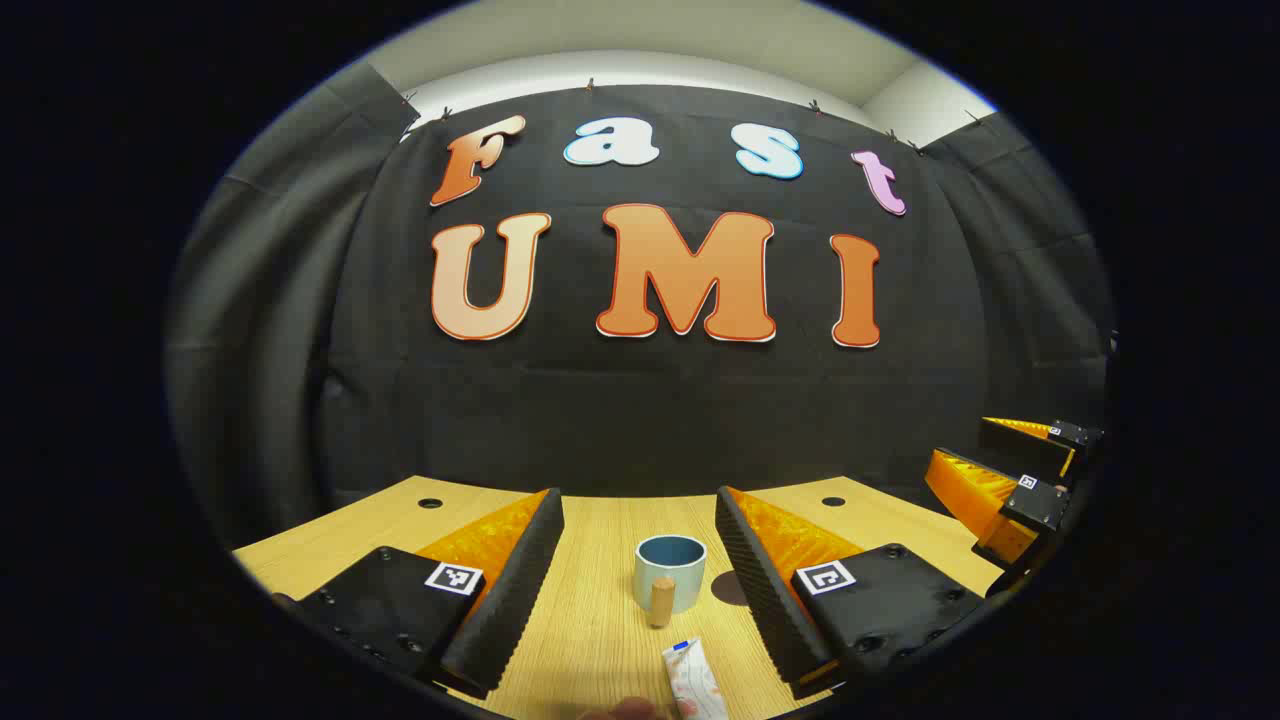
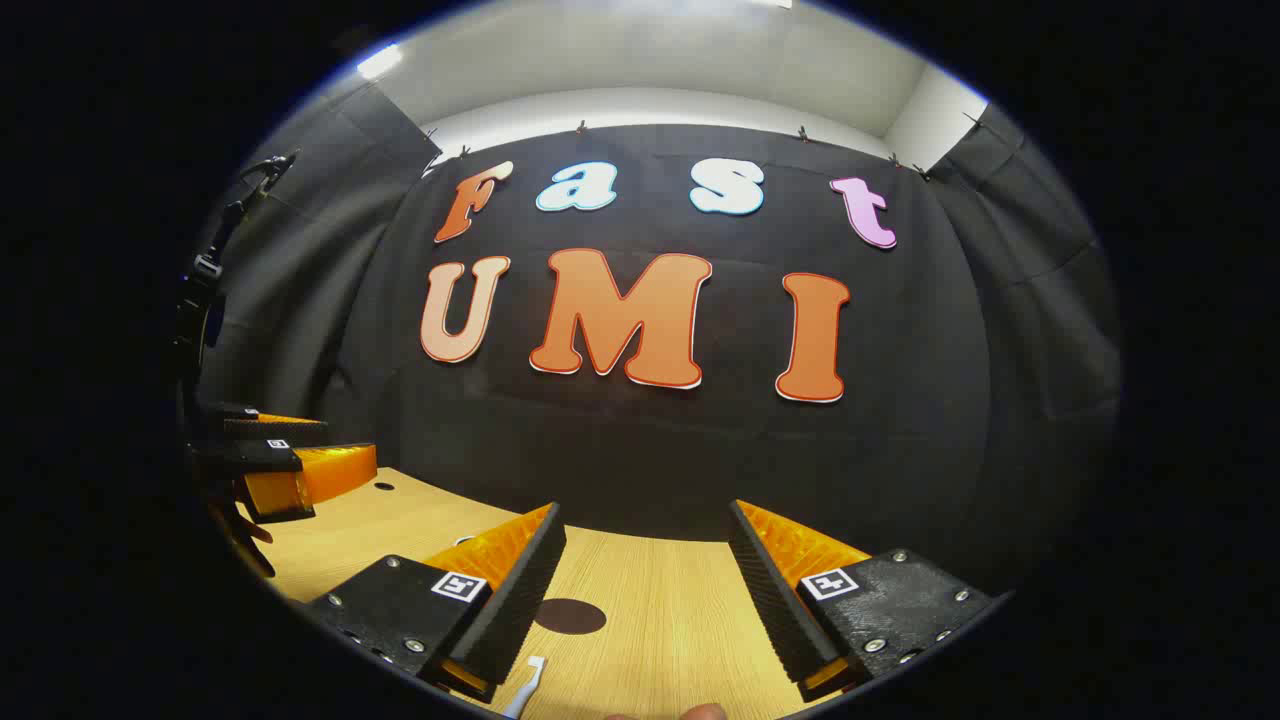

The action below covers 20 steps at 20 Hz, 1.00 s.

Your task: Put the toothbrush and toothpaste on the desktop into the cup, then pick up the cup and place it on the coaster on the desktop.

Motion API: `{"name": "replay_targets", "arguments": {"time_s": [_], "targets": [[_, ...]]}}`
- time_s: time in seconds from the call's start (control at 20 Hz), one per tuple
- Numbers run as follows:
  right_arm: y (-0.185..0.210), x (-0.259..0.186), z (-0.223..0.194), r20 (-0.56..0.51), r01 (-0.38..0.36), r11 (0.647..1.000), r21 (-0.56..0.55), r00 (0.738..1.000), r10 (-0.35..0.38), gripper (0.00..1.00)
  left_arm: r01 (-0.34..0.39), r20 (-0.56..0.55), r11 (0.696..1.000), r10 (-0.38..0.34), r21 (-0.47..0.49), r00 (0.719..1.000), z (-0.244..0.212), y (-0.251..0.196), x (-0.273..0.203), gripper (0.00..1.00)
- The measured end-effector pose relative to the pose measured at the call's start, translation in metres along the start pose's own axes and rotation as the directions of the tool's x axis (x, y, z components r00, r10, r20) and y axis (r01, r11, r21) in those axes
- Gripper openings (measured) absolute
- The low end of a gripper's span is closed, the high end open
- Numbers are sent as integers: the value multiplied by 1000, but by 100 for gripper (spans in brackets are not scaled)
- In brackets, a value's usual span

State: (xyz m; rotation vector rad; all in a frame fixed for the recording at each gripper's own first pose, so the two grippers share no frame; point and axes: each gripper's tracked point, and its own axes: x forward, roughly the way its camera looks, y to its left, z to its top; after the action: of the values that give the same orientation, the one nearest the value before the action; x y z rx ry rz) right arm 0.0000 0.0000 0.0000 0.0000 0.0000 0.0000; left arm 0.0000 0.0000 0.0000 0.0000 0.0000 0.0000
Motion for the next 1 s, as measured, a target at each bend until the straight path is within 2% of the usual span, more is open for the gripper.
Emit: {"name": "replay_targets", "arguments": {"time_s": [0.3,0.6,0.8,0.9,1.0], "targets": [[-5,5,0,7,0,1000,17,1000,-1,98,14,-4,999,-13,44,1000,-1,-11,5,98],[-5,11,0,2,-12,1000,23,1000,12,100,32,-19,999,-31,32,999,-1,-19,11,99],[-5,14,-6,-37,-32,999,21,999,32,96,43,-57,999,-42,15,997,-4,-21,15,99],[-10,14,-11,-64,-26,1000,17,998,27,98,54,-93,999,-54,-3,994,-11,-22,18,99],[-5,15,-20,-114,-50,998,31,992,53,98,65,-133,998,-64,-3,989,-21,-21,20,98]]}}
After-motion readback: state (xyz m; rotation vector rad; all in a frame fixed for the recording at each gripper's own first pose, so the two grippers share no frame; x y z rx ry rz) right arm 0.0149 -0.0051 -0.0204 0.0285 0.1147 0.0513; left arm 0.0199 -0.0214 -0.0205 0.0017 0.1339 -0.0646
